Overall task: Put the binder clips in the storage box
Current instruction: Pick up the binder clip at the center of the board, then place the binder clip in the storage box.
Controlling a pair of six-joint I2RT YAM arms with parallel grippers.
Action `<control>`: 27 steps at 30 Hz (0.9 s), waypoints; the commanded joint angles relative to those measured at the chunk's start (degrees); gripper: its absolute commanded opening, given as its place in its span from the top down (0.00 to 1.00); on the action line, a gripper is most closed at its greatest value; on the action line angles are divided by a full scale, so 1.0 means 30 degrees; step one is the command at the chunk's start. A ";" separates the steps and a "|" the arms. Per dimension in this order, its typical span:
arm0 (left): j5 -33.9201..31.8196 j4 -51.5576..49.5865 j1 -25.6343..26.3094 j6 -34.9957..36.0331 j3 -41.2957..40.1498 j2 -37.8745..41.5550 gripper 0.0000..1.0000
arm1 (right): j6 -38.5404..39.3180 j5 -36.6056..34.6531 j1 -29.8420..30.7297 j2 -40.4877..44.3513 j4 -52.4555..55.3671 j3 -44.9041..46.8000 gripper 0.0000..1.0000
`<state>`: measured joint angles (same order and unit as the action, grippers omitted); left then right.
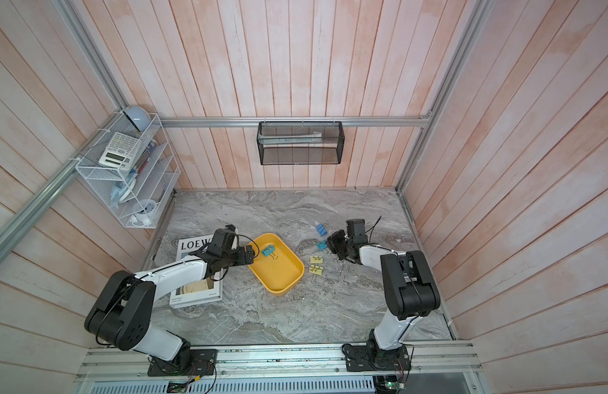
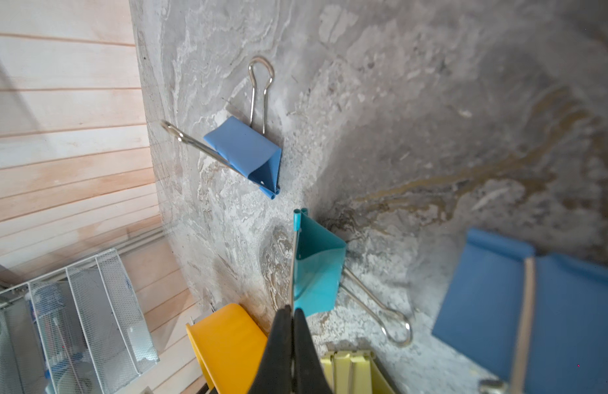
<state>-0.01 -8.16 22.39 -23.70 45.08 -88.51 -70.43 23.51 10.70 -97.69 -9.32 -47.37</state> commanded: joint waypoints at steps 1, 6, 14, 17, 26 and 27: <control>-0.0070 -0.0121 -0.0111 0.0226 -0.0226 -0.0153 0.00 | 0.0380 0.0142 -0.0106 -0.0178 0.0573 -0.0487 1.00; 0.0004 -0.0121 -0.0111 0.0204 -0.0232 -0.0162 0.00 | 0.0619 0.0534 -0.0124 0.0424 0.0778 -0.0757 1.00; 0.0245 0.0108 -0.0111 0.0055 -0.0299 -0.0153 0.00 | 0.1530 0.1450 0.0308 0.2891 0.2356 -0.1698 1.00; 0.0299 0.0208 -0.0111 0.0021 -0.0376 -0.0204 0.00 | 0.1853 0.1316 0.0994 0.4297 0.3359 -0.2065 1.00; 0.0662 0.0577 -0.0111 -0.0277 -0.0507 -0.0204 0.00 | 0.2179 -0.0206 0.6025 0.5905 0.4971 -0.2360 1.00; 0.0698 0.0566 -0.0111 -0.0301 -0.0481 -0.0189 0.00 | 0.2044 -0.0311 0.6546 0.5727 0.4600 -0.2215 1.00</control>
<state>1.19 -7.88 22.39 -23.97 44.42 -88.51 -64.69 24.45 27.22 -79.09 2.17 -54.33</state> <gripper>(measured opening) 0.998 0.060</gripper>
